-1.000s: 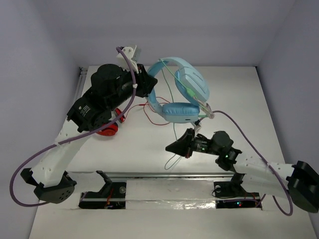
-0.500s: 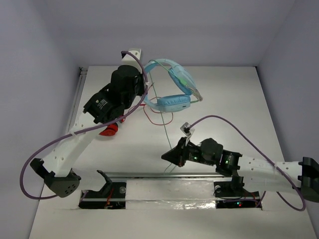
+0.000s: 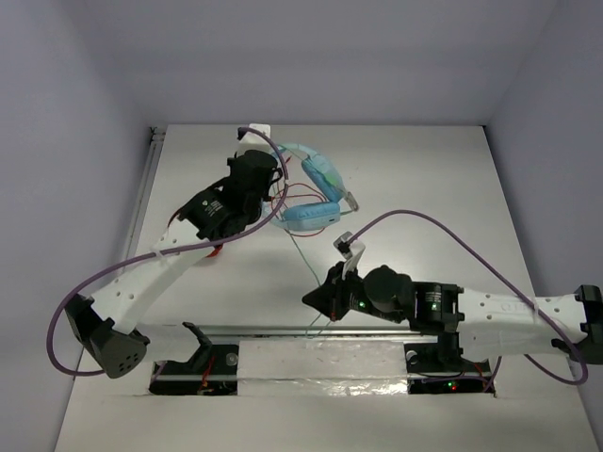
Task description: Wrap the headphones
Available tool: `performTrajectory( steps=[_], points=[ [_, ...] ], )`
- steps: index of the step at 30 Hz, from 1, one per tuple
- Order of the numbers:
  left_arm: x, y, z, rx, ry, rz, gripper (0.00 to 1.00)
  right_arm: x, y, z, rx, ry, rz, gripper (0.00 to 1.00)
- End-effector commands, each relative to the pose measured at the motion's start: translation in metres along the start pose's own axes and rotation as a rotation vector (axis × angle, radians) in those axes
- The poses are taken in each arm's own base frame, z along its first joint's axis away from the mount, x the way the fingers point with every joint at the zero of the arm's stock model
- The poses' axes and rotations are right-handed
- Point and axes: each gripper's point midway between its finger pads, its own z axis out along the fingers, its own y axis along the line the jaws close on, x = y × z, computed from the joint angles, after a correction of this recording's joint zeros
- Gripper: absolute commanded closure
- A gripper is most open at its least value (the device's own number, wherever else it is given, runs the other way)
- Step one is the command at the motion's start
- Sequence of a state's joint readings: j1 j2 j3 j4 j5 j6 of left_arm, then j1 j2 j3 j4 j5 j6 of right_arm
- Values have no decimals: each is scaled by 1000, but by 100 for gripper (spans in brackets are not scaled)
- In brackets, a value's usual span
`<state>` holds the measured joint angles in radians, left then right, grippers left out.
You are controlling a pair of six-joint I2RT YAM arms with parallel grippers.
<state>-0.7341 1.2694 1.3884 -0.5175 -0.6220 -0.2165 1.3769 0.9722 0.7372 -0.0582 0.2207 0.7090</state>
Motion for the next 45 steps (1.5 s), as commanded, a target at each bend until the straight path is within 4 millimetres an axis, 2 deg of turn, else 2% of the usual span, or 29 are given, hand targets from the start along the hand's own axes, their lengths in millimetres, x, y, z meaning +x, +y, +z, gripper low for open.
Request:
performTrajectory(
  steps=[1,6,10,15,16,18,20,23,25,26,30,38,45],
  points=[
    [-15,15,-5,-70,-95,-69,100,-10,7,-7,38,7,-16,100],
    [35,4,-6,-63,-2,53,100,-31,7,-17,90,-27,-52,100],
    [75,-18,-16,-17,68,166,100,-46,17,-22,78,-40,-90,100],
    [100,-47,-30,84,109,267,100,-51,4,-16,187,-11,-186,100],
    [104,-52,-33,109,119,285,100,-57,6,-17,193,-21,-194,100],
    [108,-55,-39,125,124,316,100,-61,-5,-21,259,-23,-230,100],
    [112,-54,-43,135,136,339,100,-75,-8,-29,297,-62,-242,100],
    [120,-55,-47,171,159,351,100,-93,-15,-49,344,-111,-263,100],
    [124,-52,-49,177,172,365,100,-94,-24,-60,385,-108,-280,100],
    [123,-51,-51,187,172,362,100,-101,-31,-68,427,-144,-274,100],
    [126,-60,-59,279,180,353,100,-104,-58,-82,548,-159,-284,100],
    [130,-57,-65,309,211,392,100,-109,-88,-86,717,-158,-314,100],
    [128,-57,-73,354,206,381,100,-122,-110,-107,868,-212,-301,85]
  ],
)
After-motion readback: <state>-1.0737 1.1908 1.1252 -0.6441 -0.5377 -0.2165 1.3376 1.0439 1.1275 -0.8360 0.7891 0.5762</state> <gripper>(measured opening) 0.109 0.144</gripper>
